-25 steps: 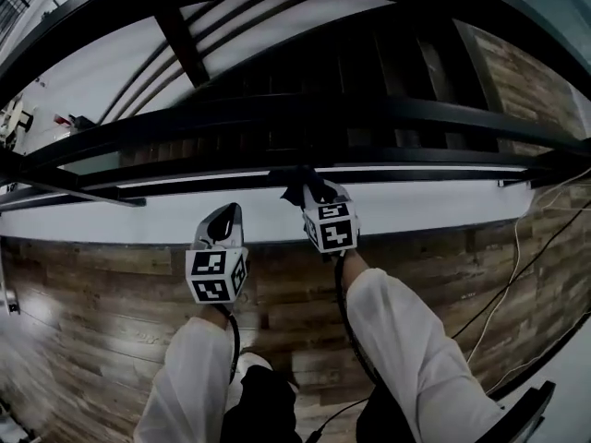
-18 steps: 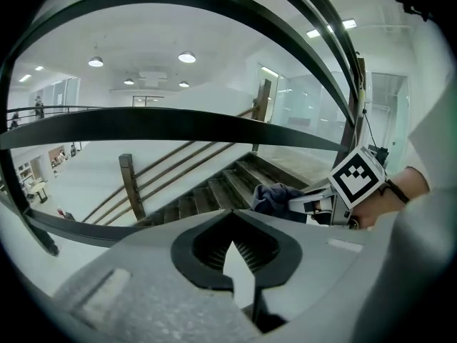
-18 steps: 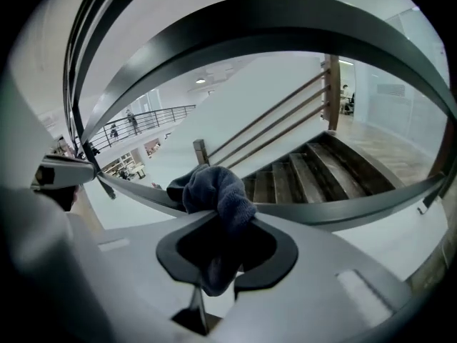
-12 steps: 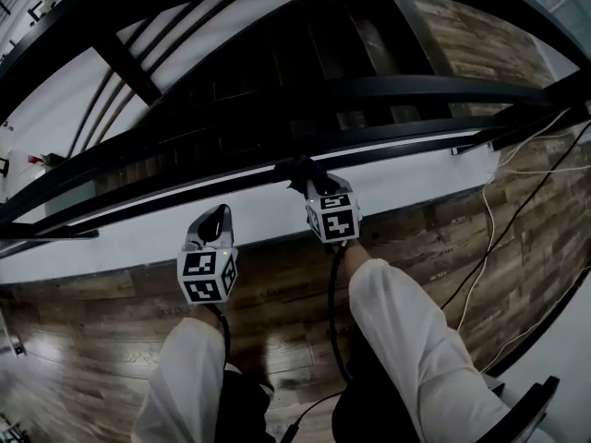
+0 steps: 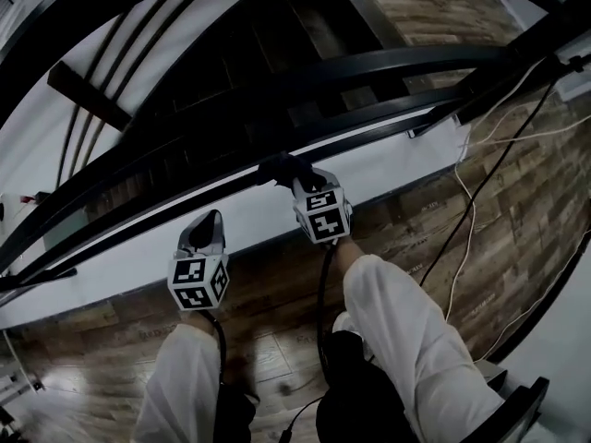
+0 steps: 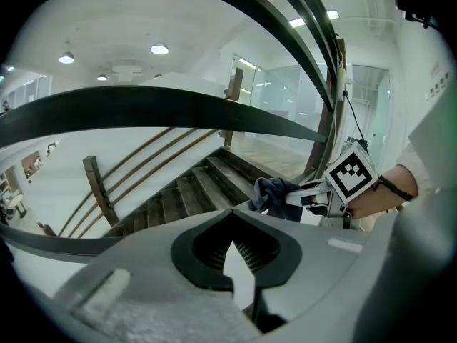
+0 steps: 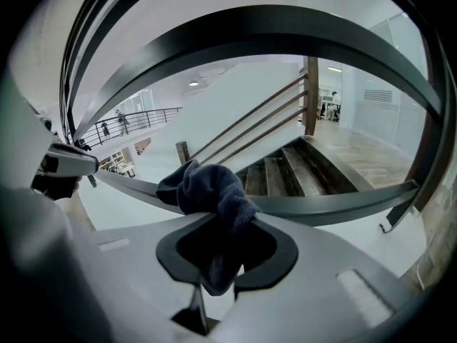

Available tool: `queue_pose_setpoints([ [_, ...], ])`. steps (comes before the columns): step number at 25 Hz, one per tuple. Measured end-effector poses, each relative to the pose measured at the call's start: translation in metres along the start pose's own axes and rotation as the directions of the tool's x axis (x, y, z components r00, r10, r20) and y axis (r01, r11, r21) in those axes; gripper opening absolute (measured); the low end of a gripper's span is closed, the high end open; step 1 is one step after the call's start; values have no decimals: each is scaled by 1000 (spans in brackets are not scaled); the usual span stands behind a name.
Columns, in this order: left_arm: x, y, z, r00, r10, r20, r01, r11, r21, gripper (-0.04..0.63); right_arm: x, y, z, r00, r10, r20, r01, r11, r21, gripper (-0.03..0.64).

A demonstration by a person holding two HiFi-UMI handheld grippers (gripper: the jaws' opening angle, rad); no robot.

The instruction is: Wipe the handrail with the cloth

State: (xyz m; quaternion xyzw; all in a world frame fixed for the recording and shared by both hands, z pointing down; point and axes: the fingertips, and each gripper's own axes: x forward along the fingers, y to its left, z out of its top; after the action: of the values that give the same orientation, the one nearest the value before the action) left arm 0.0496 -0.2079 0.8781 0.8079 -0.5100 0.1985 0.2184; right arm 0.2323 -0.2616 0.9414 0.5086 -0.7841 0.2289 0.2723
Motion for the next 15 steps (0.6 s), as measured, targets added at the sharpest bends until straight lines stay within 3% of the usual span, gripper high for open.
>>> queue_pose_setpoints([
  [8, 81, -106, 22, 997, -76, -17, 76, 997, 7, -2, -25, -143, -13, 997, -73, 5, 73, 997, 40, 60],
  [15, 132, -178, 42, 991, -130, -29, 131, 991, 39, -2, -43, -224, -20, 993, -114, 23, 112, 992, 60, 60],
])
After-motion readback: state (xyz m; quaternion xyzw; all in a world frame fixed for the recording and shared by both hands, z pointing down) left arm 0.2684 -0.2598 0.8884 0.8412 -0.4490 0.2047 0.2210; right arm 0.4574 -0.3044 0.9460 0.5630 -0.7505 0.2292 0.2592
